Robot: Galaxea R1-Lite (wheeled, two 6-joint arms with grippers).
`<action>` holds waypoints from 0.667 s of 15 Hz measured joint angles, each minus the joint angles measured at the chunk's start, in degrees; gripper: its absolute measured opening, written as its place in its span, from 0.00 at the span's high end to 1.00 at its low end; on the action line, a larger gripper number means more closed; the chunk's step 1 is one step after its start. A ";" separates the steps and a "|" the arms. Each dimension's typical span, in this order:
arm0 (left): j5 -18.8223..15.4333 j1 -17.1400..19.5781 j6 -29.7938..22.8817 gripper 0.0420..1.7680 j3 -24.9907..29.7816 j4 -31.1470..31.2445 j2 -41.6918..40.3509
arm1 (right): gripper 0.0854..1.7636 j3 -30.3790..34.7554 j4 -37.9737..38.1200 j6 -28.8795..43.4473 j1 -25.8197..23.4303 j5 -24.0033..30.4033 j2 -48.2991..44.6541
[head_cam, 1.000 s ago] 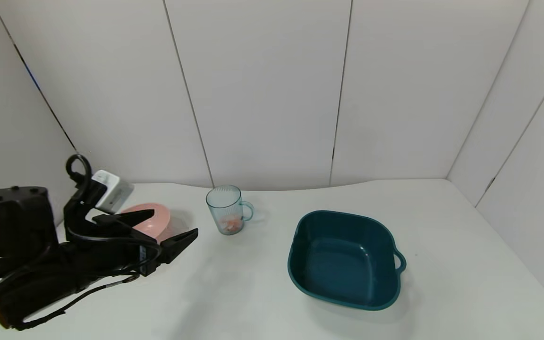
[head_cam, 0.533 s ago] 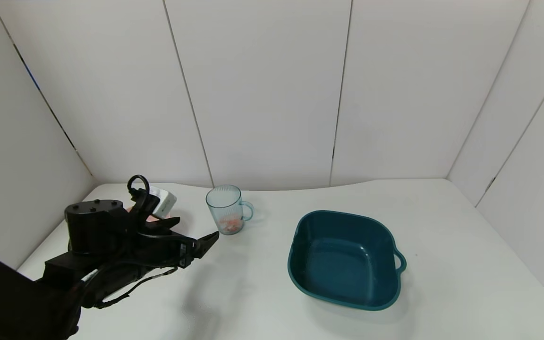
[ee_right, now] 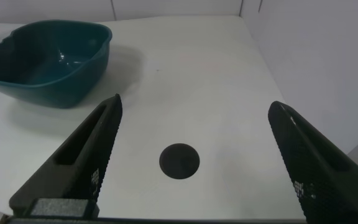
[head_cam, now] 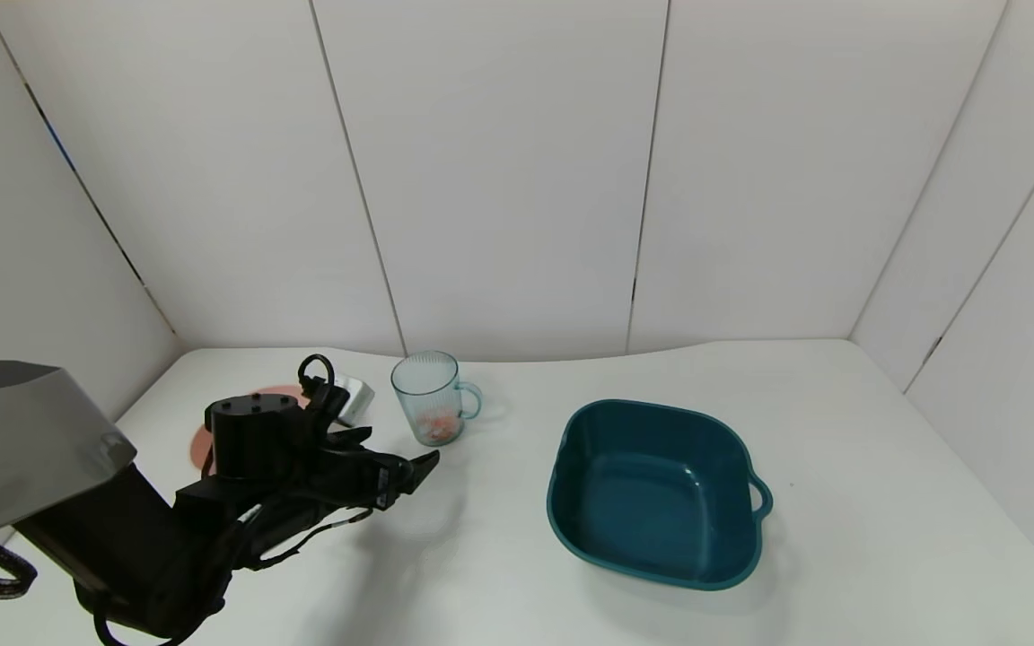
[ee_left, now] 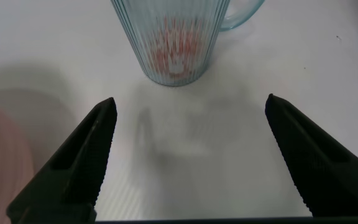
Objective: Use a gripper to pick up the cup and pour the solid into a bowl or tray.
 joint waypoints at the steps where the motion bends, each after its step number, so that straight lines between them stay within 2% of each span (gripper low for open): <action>1: 0.00 0.13 -0.09 0.03 -0.59 -1.46 1.02 | 0.03 0.00 0.00 0.00 0.00 -0.02 0.00; 10: -0.24 0.91 -0.91 0.03 -3.83 -10.96 7.69 | 0.03 -0.10 0.26 -0.10 0.05 0.00 0.00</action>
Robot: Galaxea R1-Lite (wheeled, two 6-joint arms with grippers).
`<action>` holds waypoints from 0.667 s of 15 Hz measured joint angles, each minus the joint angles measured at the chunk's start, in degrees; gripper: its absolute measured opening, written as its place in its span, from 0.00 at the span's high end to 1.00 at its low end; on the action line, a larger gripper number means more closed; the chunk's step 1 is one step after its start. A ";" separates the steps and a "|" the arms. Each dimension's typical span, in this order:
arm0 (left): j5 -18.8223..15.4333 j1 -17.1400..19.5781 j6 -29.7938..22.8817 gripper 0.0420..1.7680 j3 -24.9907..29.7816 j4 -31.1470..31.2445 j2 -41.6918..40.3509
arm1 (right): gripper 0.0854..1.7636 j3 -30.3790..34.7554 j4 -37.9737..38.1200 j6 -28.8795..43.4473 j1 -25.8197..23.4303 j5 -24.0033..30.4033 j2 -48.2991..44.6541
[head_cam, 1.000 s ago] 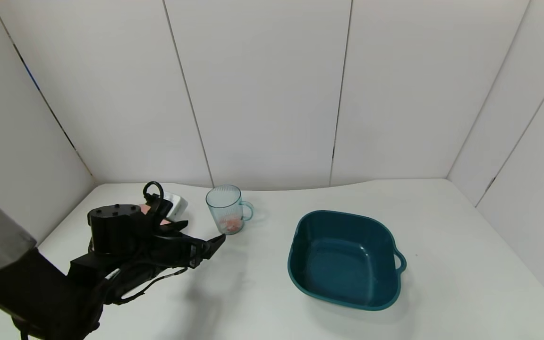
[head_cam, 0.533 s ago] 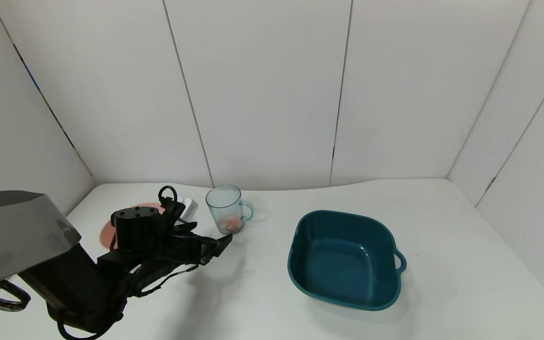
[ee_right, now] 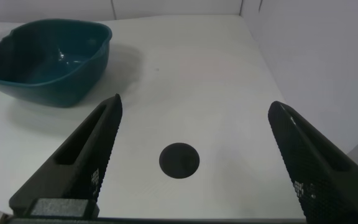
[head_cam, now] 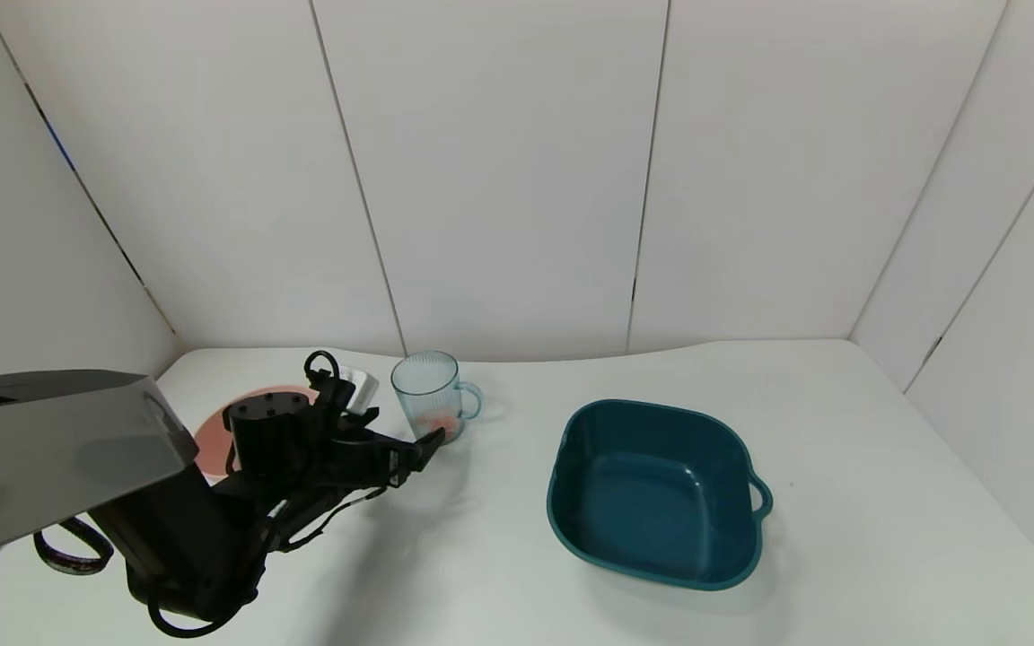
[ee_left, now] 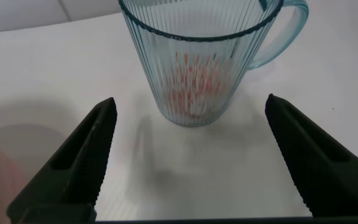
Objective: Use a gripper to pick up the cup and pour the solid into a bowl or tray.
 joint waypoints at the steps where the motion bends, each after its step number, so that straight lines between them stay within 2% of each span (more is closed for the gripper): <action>1: 0.00 -0.02 -0.38 0.03 -0.72 -0.10 0.66 | 0.03 0.00 0.00 0.00 0.00 -0.02 0.00; 10: -0.85 -0.04 -1.71 0.03 -5.99 0.05 4.02 | 0.03 -0.04 0.11 -0.06 0.00 -0.02 0.00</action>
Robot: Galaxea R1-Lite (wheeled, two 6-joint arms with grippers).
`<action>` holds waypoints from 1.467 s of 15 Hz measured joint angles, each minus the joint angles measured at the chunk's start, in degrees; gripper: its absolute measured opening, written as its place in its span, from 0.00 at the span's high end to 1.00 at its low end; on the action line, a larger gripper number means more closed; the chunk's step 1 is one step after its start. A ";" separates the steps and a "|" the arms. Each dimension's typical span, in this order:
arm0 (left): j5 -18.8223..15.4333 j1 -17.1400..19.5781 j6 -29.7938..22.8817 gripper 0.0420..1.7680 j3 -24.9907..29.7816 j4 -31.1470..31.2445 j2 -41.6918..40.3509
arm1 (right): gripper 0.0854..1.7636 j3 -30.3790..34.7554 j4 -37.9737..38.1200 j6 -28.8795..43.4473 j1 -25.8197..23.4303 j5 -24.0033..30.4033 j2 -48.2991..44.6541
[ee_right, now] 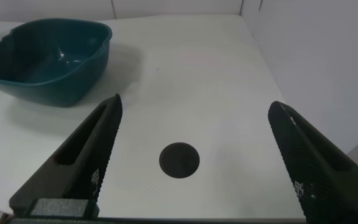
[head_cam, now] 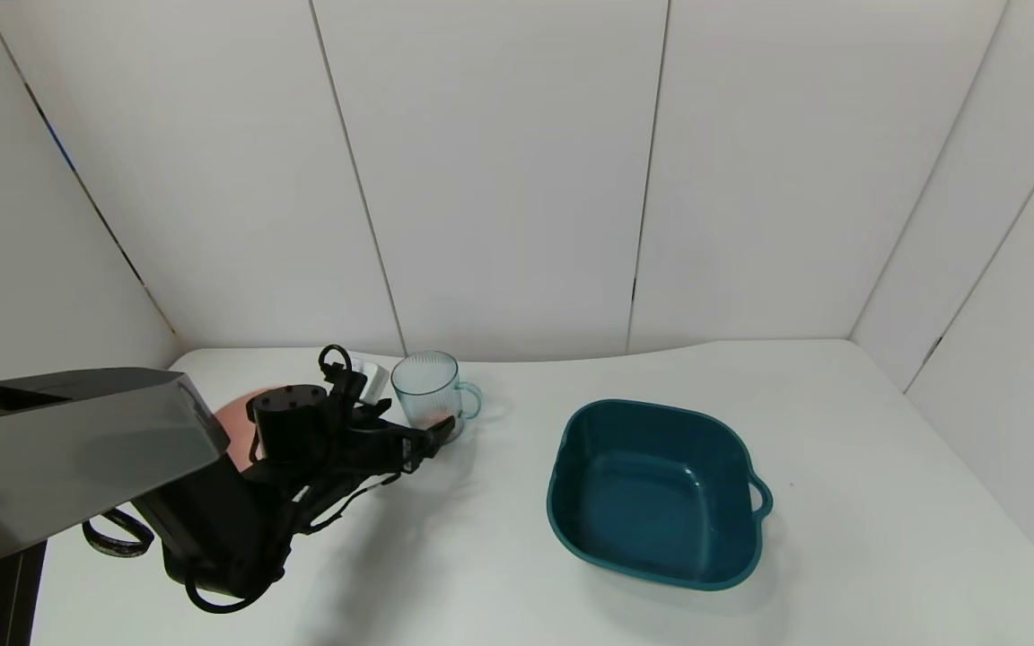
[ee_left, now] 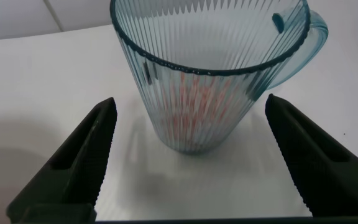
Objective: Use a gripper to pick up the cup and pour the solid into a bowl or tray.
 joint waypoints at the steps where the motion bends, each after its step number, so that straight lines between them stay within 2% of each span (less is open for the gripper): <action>1: 0.02 0.00 -0.05 0.03 -0.57 0.05 0.30 | 0.03 0.00 -0.02 -0.02 0.00 0.00 0.00; 12: 0.61 -0.77 -0.06 0.03 -7.24 1.07 2.89 | 0.03 -0.05 -0.02 -0.05 0.00 0.00 0.00; 22: 0.94 -1.51 0.02 0.03 -10.40 1.44 5.16 | 0.03 -0.05 0.09 -0.02 0.00 0.00 0.00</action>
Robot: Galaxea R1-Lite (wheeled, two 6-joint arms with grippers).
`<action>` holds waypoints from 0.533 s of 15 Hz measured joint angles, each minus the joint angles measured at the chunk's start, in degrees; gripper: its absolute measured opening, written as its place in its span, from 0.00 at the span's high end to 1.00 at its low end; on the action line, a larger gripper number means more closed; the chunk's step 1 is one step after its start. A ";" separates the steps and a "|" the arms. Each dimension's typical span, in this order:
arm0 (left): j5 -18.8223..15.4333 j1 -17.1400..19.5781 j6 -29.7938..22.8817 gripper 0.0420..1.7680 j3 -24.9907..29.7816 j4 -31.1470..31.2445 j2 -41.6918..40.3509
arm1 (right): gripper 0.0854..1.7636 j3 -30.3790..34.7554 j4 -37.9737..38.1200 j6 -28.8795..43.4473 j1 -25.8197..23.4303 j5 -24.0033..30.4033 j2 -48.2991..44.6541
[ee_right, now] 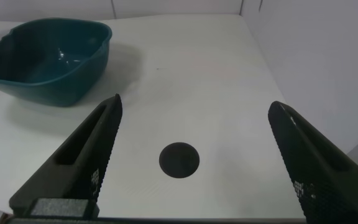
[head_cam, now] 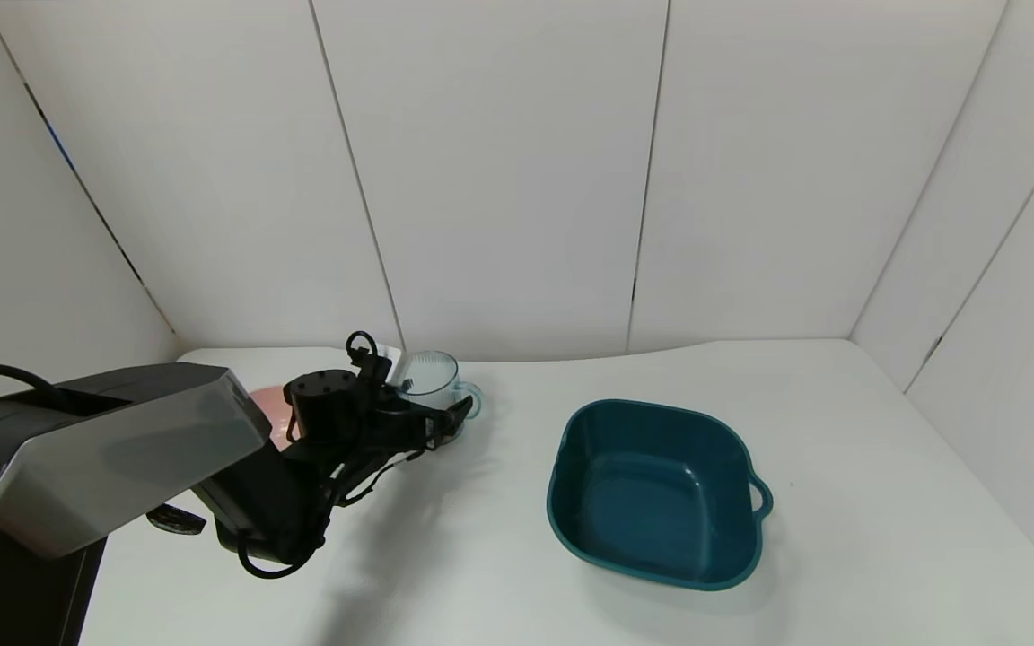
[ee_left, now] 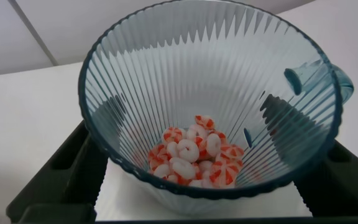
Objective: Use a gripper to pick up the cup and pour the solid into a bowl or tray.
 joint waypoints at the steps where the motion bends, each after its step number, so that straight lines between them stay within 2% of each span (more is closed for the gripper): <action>1: 0.06 -0.09 0.00 0.03 -0.07 -0.01 0.09 | 0.03 0.00 -0.02 0.00 0.00 0.00 0.00; 2: 0.06 -0.11 0.02 0.03 -0.10 0.00 0.16 | 0.03 0.00 -0.02 -0.02 0.00 -0.02 0.00; 3: 0.09 -0.13 0.00 0.14 -0.13 -0.01 0.20 | 0.03 0.00 0.00 -0.02 0.00 0.02 0.00; 4: 0.09 -0.13 0.06 0.21 -0.13 0.05 0.20 | 0.03 0.00 0.00 -0.02 0.00 0.02 0.00; 8: 0.13 -0.16 0.20 0.25 -0.05 0.71 -0.09 | 0.03 0.02 -0.02 -0.02 0.00 0.02 0.00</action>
